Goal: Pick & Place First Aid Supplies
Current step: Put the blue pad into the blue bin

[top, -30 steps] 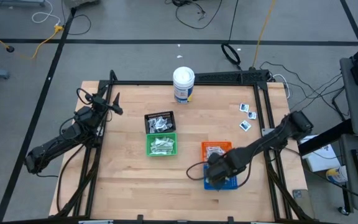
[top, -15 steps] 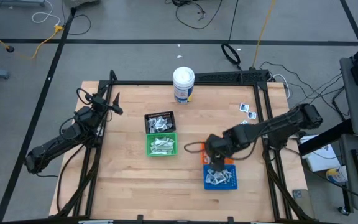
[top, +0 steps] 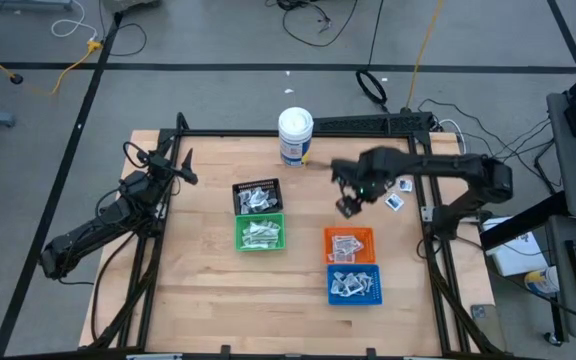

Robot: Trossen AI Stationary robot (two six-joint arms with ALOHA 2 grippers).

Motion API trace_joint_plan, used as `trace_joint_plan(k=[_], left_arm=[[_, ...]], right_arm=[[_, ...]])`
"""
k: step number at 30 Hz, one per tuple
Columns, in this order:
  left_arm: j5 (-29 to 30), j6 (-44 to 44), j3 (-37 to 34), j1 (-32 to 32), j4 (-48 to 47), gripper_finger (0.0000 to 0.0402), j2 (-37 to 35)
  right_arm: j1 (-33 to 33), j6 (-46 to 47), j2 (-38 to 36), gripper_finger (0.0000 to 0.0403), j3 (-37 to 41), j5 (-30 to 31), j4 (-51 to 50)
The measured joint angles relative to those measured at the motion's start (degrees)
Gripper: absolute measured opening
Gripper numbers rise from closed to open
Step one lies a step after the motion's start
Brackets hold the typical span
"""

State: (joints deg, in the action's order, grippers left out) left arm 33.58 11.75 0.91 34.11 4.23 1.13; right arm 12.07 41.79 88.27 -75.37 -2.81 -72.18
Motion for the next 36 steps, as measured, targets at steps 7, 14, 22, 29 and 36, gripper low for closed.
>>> trace_joint_plan(k=[7, 14, 22, 29, 36], left_arm=[[0.0, 0.0, 0.0, 0.0, 0.0, 0.0309, 0.0], [0.0, 0.0, 0.0, 0.0, 0.0, 0.0323, 0.0], [0.0, 0.0, 0.0, 0.0, 0.0, 0.0329, 0.0], [0.0, 0.0, 0.0, 0.0, 0.0, 0.0315, 0.0], [0.0, 0.0, 0.0, 0.0, 0.0, 0.0309, 0.0]], right_arm=[[15.0, -6.8, 0.0, 0.0259, 0.0, 0.0, 0.1], [30.0, -11.5, 0.0, 0.0256, 0.0, 0.1, 0.2], [40.6, -12.5, 0.0, 0.0255, 0.0, 8.2, 0.9], [43.9, -10.5, 0.0, 0.0253, 3.1, 8.7, 3.8], [43.8, -6.4, 0.0, 0.0253, 15.6, 7.0, 16.4]])
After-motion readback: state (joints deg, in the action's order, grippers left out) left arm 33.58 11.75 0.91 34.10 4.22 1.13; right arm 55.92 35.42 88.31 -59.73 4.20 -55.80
